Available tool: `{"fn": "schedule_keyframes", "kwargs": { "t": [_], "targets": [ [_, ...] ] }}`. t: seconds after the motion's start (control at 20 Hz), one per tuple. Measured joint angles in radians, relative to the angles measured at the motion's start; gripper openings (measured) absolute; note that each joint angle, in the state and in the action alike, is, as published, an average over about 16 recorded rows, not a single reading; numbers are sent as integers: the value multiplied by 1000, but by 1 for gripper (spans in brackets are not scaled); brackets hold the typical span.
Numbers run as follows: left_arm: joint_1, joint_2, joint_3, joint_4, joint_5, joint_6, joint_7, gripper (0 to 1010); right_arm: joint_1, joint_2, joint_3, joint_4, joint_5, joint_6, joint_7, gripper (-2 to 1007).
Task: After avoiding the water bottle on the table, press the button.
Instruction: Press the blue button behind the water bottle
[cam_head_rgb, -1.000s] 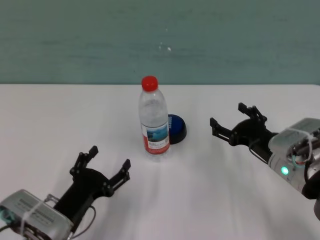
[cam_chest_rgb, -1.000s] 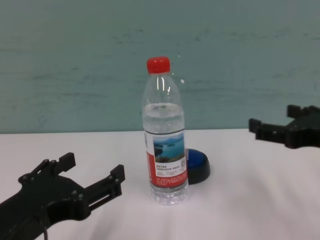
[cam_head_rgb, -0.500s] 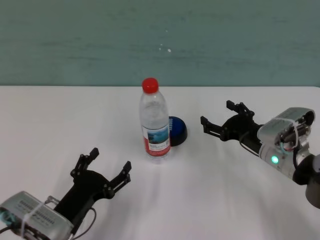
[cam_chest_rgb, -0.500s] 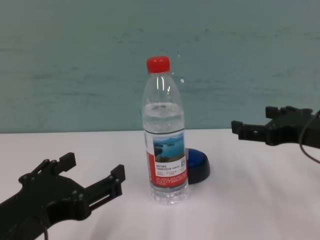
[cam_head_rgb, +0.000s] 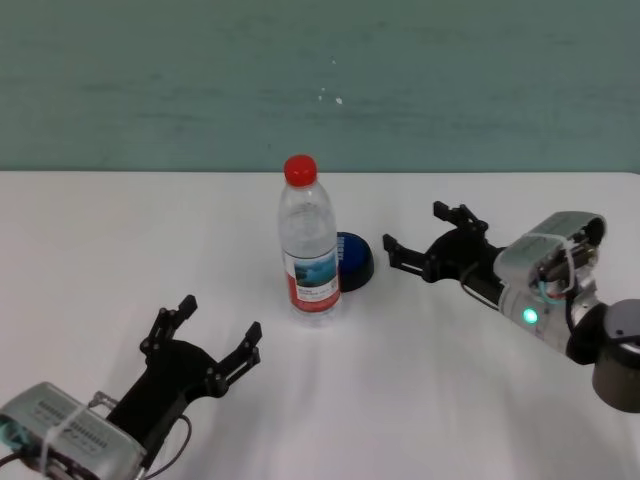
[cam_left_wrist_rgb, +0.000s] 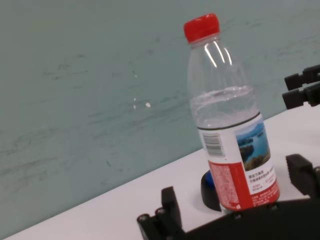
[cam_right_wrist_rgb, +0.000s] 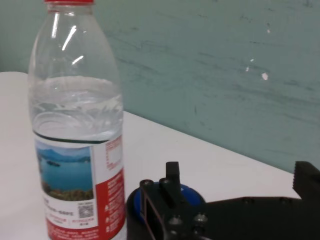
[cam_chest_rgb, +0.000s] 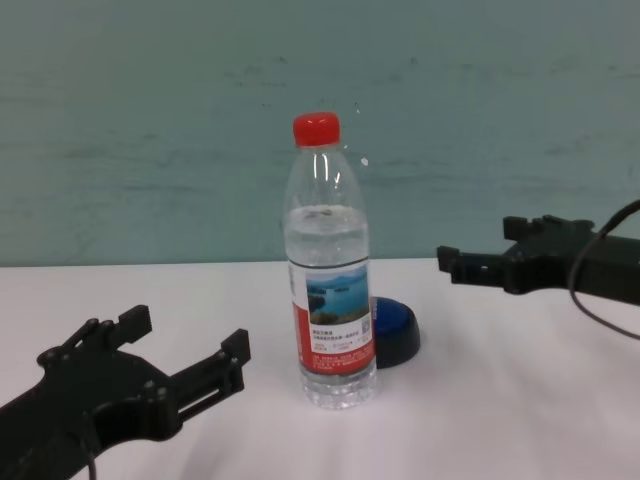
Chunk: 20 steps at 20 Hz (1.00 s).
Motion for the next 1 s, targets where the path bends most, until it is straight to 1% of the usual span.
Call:
{"fn": "schedule_keyframes", "kwargs": {
  "t": [0.3, 0.5, 1.0],
  "targets": [
    [0, 0, 0, 0, 0, 0, 0, 1000, 9, -6, -18, 15, -1, -6, 4, 1003],
    [0, 0, 0, 0, 0, 0, 0, 1000, 11, -11, -26, 27, 0, -12, 3, 1003],
    [0, 0, 0, 0, 0, 0, 0, 1000, 6, -24, -31, 62, 4, -30, -3, 1003]
  ]
}}
